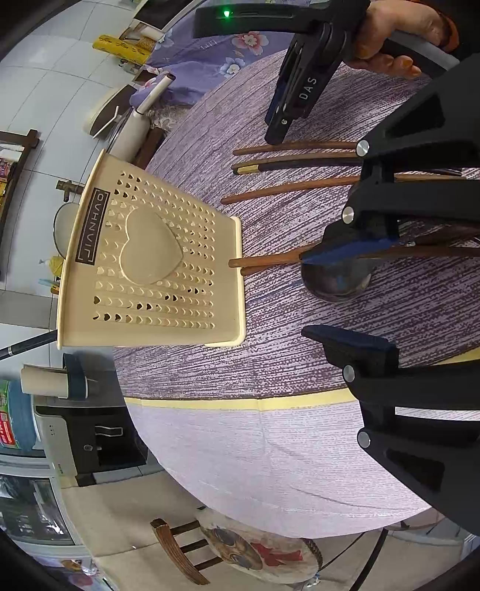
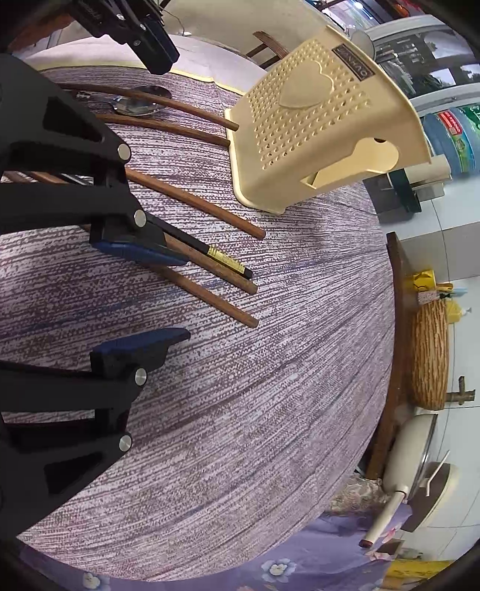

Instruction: Organize utensils

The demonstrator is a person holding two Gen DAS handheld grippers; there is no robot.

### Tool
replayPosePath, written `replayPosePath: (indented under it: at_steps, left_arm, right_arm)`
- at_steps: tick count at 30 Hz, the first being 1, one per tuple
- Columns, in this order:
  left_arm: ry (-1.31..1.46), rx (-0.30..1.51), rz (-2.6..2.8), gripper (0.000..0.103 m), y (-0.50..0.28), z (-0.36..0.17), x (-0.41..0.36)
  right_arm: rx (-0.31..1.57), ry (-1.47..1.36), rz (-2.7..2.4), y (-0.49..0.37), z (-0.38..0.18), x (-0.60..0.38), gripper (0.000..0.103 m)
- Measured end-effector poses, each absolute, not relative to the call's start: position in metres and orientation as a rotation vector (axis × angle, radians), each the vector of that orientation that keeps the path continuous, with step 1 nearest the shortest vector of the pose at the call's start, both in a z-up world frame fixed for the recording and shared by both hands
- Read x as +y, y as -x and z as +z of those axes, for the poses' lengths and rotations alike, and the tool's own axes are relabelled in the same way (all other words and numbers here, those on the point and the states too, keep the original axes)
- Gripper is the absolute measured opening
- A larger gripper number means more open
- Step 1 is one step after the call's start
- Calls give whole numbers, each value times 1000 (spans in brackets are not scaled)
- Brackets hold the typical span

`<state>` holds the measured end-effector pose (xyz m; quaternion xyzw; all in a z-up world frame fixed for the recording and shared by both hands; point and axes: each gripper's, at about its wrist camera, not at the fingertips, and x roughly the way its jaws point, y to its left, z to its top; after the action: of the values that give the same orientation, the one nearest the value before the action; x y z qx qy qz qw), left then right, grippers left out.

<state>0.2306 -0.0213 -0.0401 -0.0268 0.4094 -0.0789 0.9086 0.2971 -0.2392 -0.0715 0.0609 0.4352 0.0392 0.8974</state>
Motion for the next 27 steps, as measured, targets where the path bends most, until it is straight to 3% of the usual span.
replayPosePath:
  at_steps: [18, 20, 24, 27]
  left_arm:
    - [-28, 908, -177, 29, -272, -51, -53]
    - [-39, 920, -173, 26, -278, -55, -57]
    - [-25, 936, -168, 10, -285, -59, -57]
    - [-20, 927, -164, 8, -285, -58, -56]
  right_arm:
    - [939, -110, 2, -325, -74, -230, 19]
    - [939, -117, -7, -329, -74, -231, 15]
    - [943, -175, -10, -336, -74, -237, 13]
    - [939, -201, -6, -339, -74, -240, 12]
